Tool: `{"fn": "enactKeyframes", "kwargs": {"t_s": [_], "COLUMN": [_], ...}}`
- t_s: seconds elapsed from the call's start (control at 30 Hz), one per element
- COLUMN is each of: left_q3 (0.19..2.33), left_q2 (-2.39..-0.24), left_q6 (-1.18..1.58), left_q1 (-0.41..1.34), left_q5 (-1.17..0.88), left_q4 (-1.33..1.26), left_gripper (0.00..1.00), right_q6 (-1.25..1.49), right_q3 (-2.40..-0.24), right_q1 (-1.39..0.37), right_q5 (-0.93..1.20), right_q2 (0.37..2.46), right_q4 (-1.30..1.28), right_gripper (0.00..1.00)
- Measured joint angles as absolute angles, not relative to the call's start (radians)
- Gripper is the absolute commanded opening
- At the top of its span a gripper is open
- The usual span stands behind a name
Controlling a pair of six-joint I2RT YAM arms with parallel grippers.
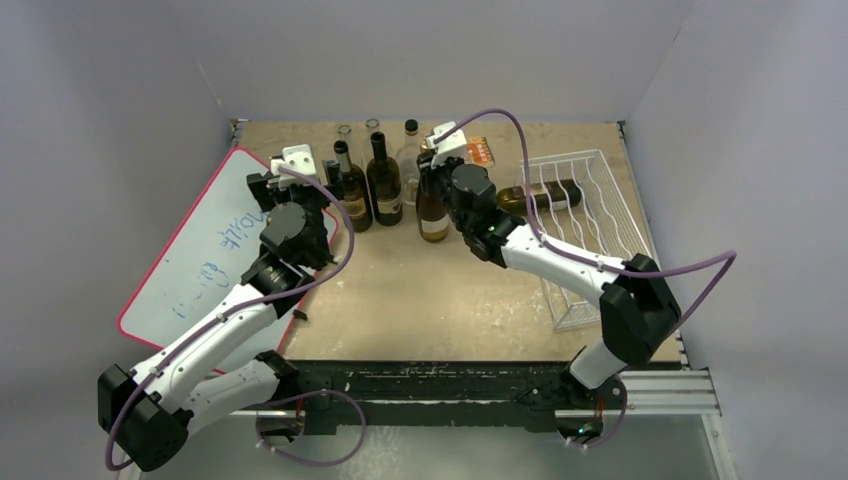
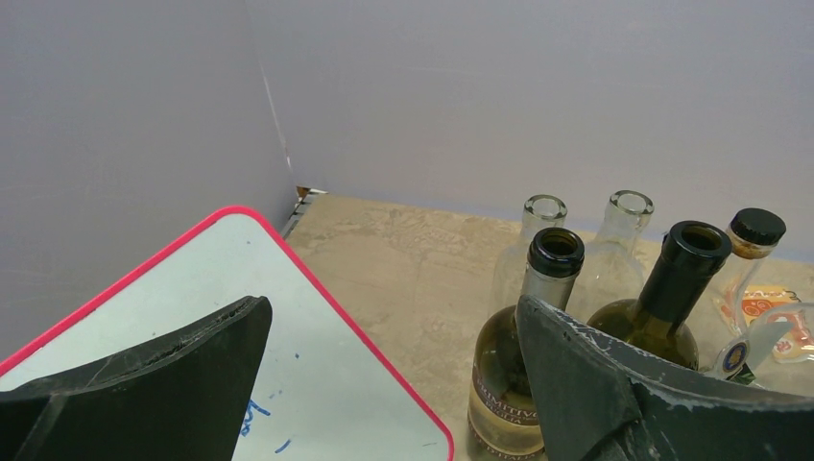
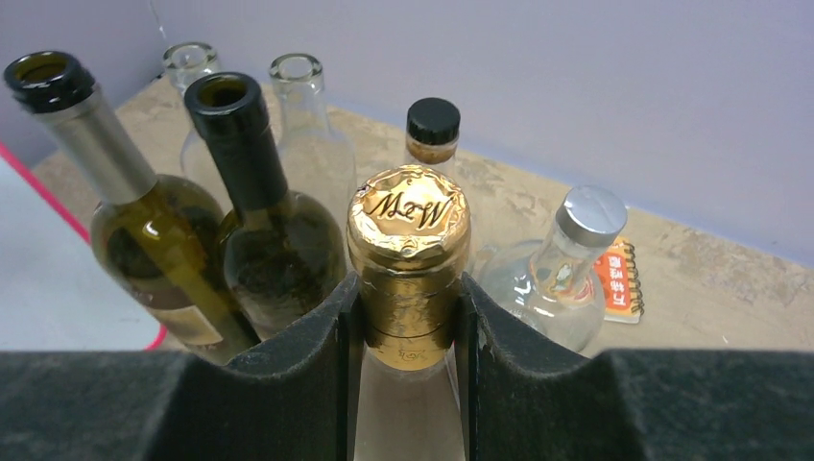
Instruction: Take the wine bottle off the wine rack
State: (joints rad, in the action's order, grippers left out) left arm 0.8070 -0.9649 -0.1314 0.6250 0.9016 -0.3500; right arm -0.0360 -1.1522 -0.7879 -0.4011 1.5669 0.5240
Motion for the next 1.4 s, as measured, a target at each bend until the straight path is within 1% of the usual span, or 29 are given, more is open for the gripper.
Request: {"fn": "enactKeyframes", "kwargs": {"t_s": [0.17, 0.33, 0.67, 0.93, 1.4], "left_q3": [0.807, 0.807, 0.807, 0.807, 0.807], "left_q2": [-0.965, -0.965, -0.965, -0.965, -0.965], "left_q6": [-0.131, -0.131, -0.131, -0.131, -0.131], "left_q1": [0.625, 0.625, 0.625, 0.625, 0.625], "left_q5": [0.901, 0.901, 0.901, 0.901, 0.901], "left_q4": [-0.350, -0.350, -0.350, -0.350, -0.350], "left_gripper": [1.00, 1.00, 1.00, 1.00, 1.00], "right_q6": [-0.050, -0.097, -0.140, -0.146, -0.169], "right_q3": [-1.151, -1.111, -1.088, -1.092, -1.159], "right_q1": [-0.778, -0.778, -0.778, -0.778, -0.778], "right_q5": [-0.401, -0.400, -0.406, -0.410, -0.419], "right_q2": [1.608, 1.648, 1.731, 1.777, 1.872], "right_q4": [0.617, 0.787, 1.017, 1.110, 1.199], "right_gripper": [0.00, 0.00, 0.00, 0.00, 0.00]}}
